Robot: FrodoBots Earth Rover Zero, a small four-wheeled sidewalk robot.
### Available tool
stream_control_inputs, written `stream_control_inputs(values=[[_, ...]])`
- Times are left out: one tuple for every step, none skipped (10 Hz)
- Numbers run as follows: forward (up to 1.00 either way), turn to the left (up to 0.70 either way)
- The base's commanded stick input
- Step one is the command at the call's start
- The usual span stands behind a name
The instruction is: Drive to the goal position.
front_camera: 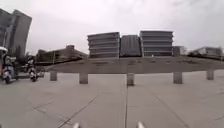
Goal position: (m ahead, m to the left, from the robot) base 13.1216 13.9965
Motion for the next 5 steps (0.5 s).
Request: stream_control_inputs(values=[[0.85, 0.00], [0.85, 0.00], [0.85, 0.00], [0.85, 0.00], [0.85, 0.00]])
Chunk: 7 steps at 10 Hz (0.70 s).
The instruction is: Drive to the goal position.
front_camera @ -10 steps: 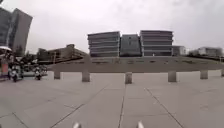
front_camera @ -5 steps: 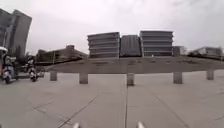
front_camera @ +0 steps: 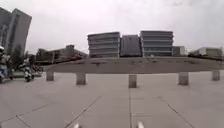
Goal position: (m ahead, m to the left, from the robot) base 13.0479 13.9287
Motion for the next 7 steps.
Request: stream_control_inputs(values=[[0.85, 0.00], [0.85, 0.00], [0.85, 0.00], [0.85, 0.00], [0.85, 0.00], [0.85, 0.00], [0.85, 0.00]])
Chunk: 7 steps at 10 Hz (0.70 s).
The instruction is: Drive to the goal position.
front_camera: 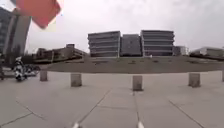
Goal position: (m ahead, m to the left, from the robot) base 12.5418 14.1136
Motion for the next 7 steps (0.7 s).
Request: stream_control_inputs(values=[[0.85, 0.00], [0.85, 0.00], [0.85, 0.00], [0.85, 0.00], [0.85, 0.00], [0.85, 0.00], [0.85, 0.00]])
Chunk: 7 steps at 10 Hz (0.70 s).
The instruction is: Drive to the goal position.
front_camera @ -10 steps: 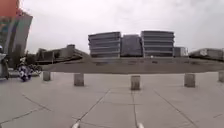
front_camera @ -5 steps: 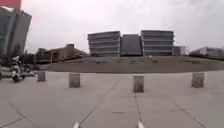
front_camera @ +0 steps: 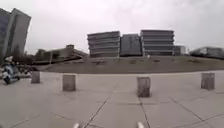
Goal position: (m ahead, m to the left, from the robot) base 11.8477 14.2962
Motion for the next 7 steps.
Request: stream_control_inputs(values=[[0.85, 0.00], [0.85, 0.00], [0.85, 0.00], [0.85, 0.00], [0.85, 0.00], [0.85, 0.00], [0.85, 0.00]])
